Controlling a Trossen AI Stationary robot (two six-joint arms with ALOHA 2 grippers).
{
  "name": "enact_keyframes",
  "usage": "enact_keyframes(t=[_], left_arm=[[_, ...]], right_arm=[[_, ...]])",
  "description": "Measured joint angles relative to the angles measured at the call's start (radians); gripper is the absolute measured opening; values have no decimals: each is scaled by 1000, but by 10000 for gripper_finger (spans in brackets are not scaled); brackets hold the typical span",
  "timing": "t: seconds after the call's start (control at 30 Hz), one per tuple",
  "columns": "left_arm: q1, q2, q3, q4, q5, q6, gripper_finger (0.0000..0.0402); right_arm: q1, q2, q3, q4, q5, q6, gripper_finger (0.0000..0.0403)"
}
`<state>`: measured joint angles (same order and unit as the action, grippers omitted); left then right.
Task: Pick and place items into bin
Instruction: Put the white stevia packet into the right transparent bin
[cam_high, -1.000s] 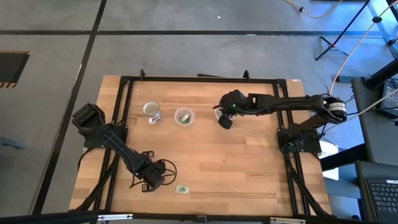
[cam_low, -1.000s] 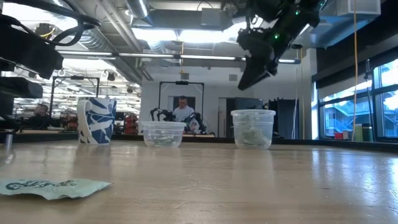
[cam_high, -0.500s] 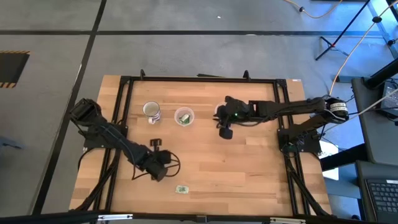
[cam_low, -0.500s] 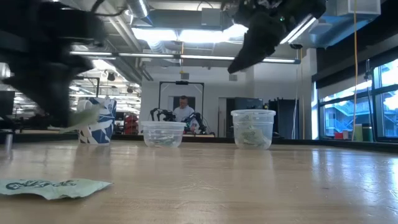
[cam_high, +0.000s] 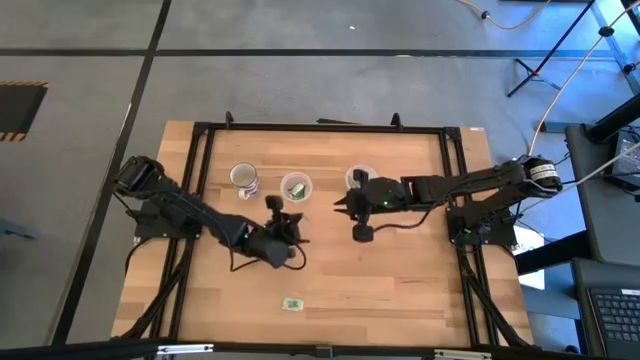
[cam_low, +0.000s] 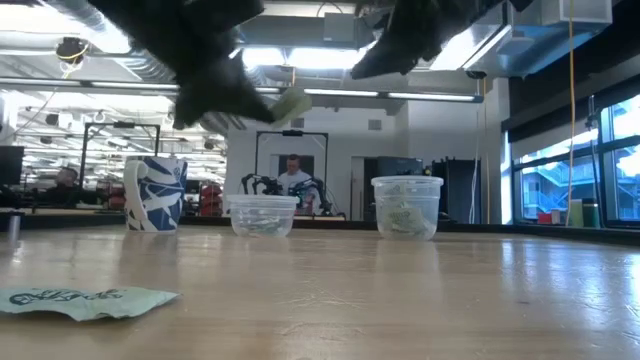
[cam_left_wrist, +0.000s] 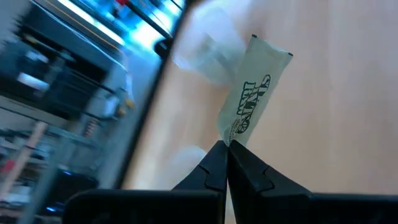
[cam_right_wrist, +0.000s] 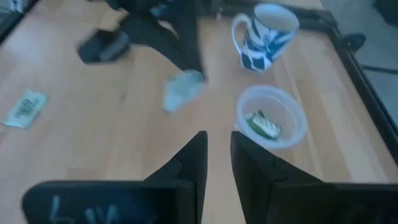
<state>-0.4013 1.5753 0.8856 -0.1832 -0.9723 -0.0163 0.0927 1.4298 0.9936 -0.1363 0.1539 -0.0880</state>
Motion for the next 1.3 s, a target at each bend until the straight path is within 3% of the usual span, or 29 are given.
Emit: enact_keyframes(t=[0.23,0.37,0.9,1.3], left_arm=[[47,0,0,278,-24,253,2],[57,0,1,351,-24,332,3],[57,-1,1,371,-93,386,2],[57,-1,1,371,-90,379,3]], right_arm=[[31,8,0,72,0,0,75],[35,12,0,70,0,0,75],[37,16,0,62,0,-30,75],[37,16,0,69,0,-38,75]])
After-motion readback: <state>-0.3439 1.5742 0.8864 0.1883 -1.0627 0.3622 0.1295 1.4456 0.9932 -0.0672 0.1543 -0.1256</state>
